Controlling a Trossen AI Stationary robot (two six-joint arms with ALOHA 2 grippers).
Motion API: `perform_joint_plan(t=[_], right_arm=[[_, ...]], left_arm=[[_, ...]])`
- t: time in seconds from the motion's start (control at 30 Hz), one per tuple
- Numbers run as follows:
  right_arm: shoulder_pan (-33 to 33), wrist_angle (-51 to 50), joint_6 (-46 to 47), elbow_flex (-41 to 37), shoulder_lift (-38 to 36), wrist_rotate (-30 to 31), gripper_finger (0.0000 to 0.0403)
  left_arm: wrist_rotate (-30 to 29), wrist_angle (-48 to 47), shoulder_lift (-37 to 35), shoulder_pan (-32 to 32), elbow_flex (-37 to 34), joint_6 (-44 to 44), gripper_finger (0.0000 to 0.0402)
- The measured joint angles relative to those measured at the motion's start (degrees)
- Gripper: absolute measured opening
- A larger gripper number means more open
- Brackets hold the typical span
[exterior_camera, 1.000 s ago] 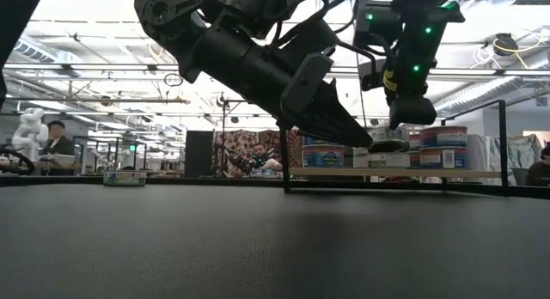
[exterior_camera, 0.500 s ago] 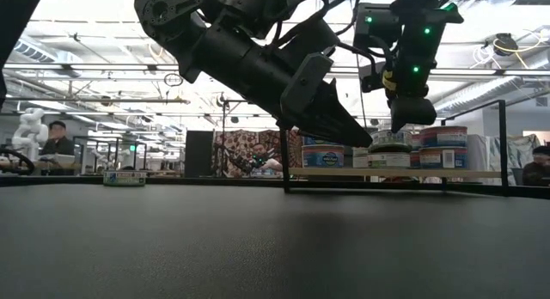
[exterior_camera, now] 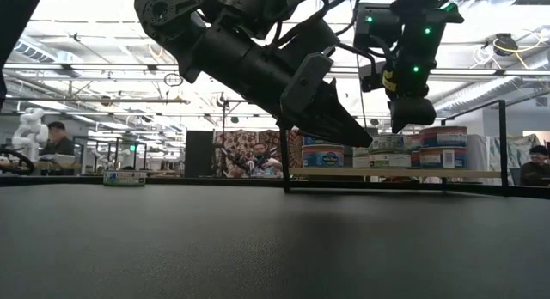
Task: Stack canned seafood by type on shelf
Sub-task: Stack the green tuna can on top of the bottom green tuna can on the shelf
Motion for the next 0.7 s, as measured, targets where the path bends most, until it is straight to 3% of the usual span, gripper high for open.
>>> perform_joint_plan(t=[0.13, 0.4, 0.6, 0.7], right_arm=[[2.0, -4.0, 2.9, 1.8, 0.0, -0.7, 0.0084], [5.3, -9.5, 8.7, 4.1, -3.1, -8.5, 0.008], [-0.1, -6.2, 8.4, 4.2, -11.4, -10.2, 0.0013], [-5.2, -4.0, 6.5, 4.2, -13.2, -15.5, 0.0006]], left_arm=[[0.0, 0.0, 0.0, 0.0, 0.0, 0.0, 0.0164], [0.0, 0.0, 0.0, 0.0, 0.0, 0.0, 0.0164], [0.0, -0.5, 0.0, 0.0, 0.0, 0.0, 0.0164], [0.0, -0.5, 0.0, 0.0, 0.0, 0.0, 0.0164]])
